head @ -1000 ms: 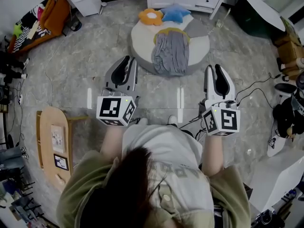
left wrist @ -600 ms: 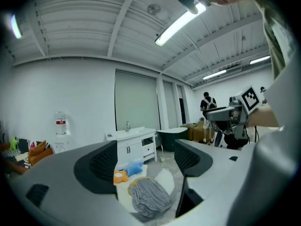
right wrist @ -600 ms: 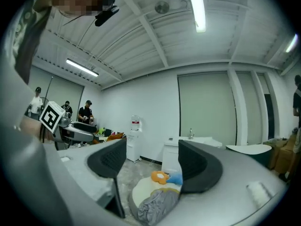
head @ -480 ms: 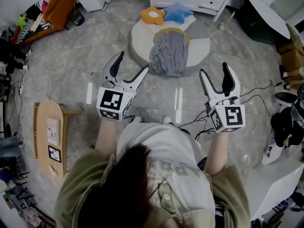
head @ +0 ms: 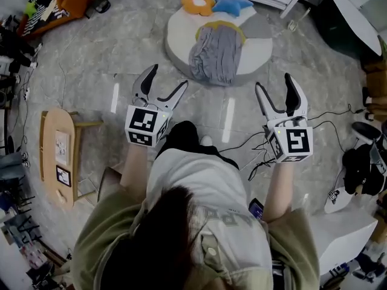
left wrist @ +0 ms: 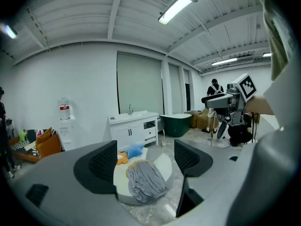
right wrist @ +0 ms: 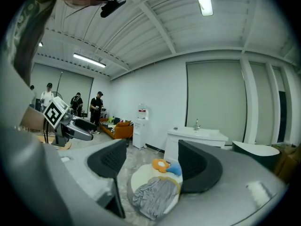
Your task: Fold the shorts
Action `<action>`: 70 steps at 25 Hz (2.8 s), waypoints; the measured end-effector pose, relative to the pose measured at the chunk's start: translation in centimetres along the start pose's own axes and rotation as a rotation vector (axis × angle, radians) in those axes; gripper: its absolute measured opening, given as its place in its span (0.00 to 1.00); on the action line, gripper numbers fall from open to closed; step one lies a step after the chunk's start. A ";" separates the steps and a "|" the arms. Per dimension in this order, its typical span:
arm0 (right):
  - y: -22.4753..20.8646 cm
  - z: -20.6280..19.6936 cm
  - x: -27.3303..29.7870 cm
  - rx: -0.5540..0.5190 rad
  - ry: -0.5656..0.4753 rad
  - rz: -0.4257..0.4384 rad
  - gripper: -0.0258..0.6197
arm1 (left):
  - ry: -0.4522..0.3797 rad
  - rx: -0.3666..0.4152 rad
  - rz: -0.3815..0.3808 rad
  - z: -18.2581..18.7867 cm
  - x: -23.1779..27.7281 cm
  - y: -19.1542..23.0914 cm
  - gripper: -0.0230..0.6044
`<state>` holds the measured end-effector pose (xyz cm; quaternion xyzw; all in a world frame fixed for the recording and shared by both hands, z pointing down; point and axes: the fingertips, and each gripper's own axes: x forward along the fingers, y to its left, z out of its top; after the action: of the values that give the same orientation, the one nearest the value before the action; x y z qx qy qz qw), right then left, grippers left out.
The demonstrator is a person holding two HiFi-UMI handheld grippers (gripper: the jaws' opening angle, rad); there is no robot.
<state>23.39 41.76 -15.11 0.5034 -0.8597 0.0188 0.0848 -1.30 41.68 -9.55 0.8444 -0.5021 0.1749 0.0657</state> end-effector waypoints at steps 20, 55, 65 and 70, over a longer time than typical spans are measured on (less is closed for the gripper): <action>-3.9 -17.4 18.9 -0.028 0.480 0.114 0.56 | 0.384 -0.018 -0.083 -12.2 19.4 8.5 0.65; -0.7 -86.2 28.1 -0.492 1.006 0.285 0.56 | 0.723 0.013 -0.250 -63.0 42.8 0.2 0.66; -3.1 -85.0 29.1 -0.488 1.012 0.150 0.20 | 0.719 0.010 -0.242 -62.8 41.3 0.4 0.66; -3.5 -77.9 28.0 -0.358 0.963 0.165 0.19 | 0.725 0.011 -0.242 -58.1 39.2 0.9 0.66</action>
<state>22.94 25.07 66.07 0.3461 -0.7498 0.1076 0.5535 1.61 25.52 58.57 0.7812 -0.3421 0.4559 0.2547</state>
